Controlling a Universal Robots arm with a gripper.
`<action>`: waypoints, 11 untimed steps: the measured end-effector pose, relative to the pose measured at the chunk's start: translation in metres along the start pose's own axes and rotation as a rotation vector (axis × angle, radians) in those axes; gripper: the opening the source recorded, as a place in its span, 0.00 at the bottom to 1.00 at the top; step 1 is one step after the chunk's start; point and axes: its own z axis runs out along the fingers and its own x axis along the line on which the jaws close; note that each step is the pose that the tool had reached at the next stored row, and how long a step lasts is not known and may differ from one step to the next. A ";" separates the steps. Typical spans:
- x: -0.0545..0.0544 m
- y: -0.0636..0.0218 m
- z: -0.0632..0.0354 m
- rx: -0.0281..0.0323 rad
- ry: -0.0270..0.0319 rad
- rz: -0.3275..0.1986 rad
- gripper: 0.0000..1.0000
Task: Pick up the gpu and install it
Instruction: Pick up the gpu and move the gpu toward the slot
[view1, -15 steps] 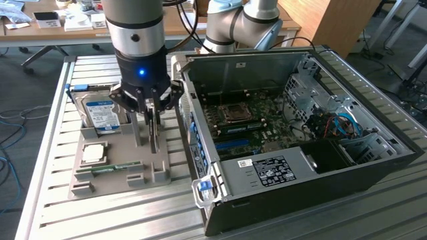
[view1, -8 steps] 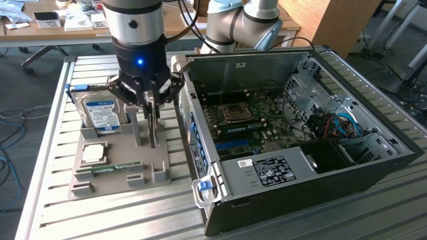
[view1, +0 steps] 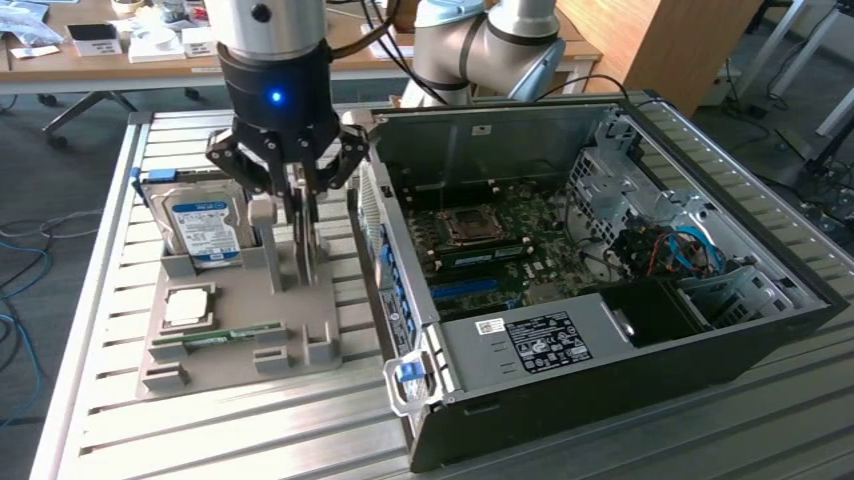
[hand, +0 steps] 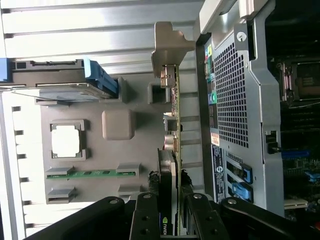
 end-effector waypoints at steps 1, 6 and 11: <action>0.000 0.0001 -0.0026 0.0001 0.0001 0.000 0.27; 0.000 0.0007 -0.0160 0.0001 0.0000 0.000 0.27; -0.001 0.0014 -0.0304 0.0000 0.0001 0.000 0.27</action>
